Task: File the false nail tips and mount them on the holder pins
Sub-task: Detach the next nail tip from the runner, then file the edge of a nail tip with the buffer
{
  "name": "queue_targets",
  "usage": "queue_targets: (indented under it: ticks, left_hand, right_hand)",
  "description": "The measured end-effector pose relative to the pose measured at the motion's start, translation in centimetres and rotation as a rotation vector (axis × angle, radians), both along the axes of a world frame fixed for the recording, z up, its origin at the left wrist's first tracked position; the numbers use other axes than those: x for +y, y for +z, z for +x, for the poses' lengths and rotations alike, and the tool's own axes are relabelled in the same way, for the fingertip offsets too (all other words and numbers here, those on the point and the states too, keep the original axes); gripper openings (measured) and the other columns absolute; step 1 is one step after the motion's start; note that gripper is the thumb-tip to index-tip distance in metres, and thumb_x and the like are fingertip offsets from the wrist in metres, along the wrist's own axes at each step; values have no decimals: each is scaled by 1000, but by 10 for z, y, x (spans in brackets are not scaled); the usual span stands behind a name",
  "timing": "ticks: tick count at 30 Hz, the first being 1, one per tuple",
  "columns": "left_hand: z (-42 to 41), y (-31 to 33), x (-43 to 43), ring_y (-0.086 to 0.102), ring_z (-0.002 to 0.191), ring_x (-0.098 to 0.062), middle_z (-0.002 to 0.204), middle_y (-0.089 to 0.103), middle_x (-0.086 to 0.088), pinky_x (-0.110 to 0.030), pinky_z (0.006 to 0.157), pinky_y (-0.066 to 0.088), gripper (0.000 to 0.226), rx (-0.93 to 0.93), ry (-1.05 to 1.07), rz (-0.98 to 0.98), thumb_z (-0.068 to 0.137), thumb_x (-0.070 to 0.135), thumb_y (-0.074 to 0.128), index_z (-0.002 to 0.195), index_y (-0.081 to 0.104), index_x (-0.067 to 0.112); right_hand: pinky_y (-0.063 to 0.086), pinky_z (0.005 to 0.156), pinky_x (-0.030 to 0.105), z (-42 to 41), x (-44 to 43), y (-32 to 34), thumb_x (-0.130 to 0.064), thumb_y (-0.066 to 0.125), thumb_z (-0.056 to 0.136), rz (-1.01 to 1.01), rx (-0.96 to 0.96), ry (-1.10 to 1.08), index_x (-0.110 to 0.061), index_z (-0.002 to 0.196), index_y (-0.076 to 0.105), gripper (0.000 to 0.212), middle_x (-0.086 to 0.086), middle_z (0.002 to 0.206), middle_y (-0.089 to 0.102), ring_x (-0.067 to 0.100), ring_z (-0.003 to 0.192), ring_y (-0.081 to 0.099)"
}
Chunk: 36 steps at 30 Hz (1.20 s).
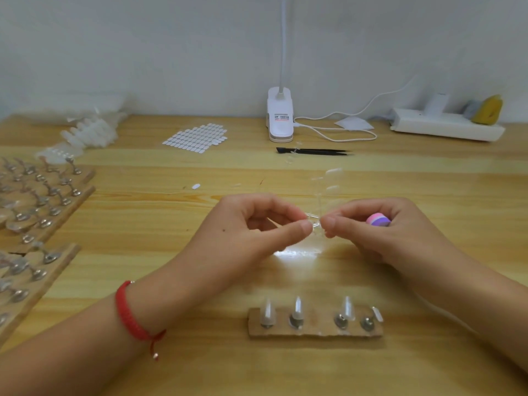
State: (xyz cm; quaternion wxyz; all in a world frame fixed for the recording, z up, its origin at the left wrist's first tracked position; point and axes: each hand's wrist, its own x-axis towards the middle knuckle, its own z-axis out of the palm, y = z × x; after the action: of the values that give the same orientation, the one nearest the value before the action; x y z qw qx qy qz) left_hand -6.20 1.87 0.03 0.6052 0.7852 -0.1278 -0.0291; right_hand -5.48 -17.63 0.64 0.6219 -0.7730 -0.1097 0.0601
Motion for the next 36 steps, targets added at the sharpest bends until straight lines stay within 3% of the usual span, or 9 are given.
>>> queue_targets:
  ticks: [6,13,17,21,24,28,30,33,36]
  left_hand:
    - [5,0,1,51,44,5,56,64,15,-10,45,39,18,155,-31,-45,61,46,73,72,77,33]
    - [5,3,2,51,45,4,55,64,15,-8,44,37,13,226,-187,-64,62,46,72,65,75,33]
    - [6,2,1,52,48,2,57,63,14,-9,44,37,16,230,-159,-72,60,48,73,63,74,32]
    - [3,-2,-2,50,47,0,48,56,10,-8,47,36,24,139,-24,-41,59,49,83,55,69,29]
    - [0,-2,-3,50,47,-2,45,54,11,-9,55,40,26,35,41,-46,60,51,77,58,69,27]
    - [-1,-2,-4,46,44,-4,44,51,9,-11,54,39,27,9,84,-101,59,51,73,65,71,25]
    - [-1,-4,-5,45,44,-4,45,51,9,-11,55,39,27,4,97,-116,61,51,72,68,72,25]
    - [0,-7,-5,44,42,-3,44,49,6,-8,51,38,27,25,109,-146,60,52,71,73,74,28]
    - [-1,-9,-8,43,42,-5,50,50,-2,-10,47,36,31,58,93,-169,59,53,71,78,75,28]
  right_hand:
    - [33,46,1,-1,0,0,-33,72,71,-19,-42,-8,-17,71,74,16,-20,43,52,-5,42,50]
    - [21,40,15,2,-6,0,-44,67,75,-44,146,225,-21,67,70,25,-9,43,34,4,38,25]
    - [24,41,12,1,-5,1,-43,69,74,-22,149,223,-23,65,71,22,-12,43,41,3,38,28]
    - [39,48,6,4,-5,-5,-37,83,66,-74,-14,-14,-25,62,73,16,-8,56,63,-2,49,52]
    - [40,54,7,4,-6,-8,-34,79,71,-217,-169,-71,-30,75,75,7,-7,63,63,-1,53,53]
    - [40,56,11,6,-9,-13,-65,74,65,-488,-203,-33,-48,110,55,51,-17,78,49,1,56,49]
    - [39,49,20,11,-7,-11,-42,56,82,-222,-12,-64,-39,104,56,22,-7,77,43,4,51,44]
    - [39,43,23,13,-10,-9,-11,50,75,450,314,70,-11,101,59,27,8,72,37,12,52,45]
    - [58,65,28,12,-12,-9,-18,61,78,555,385,141,-8,108,70,33,8,82,57,15,74,64]
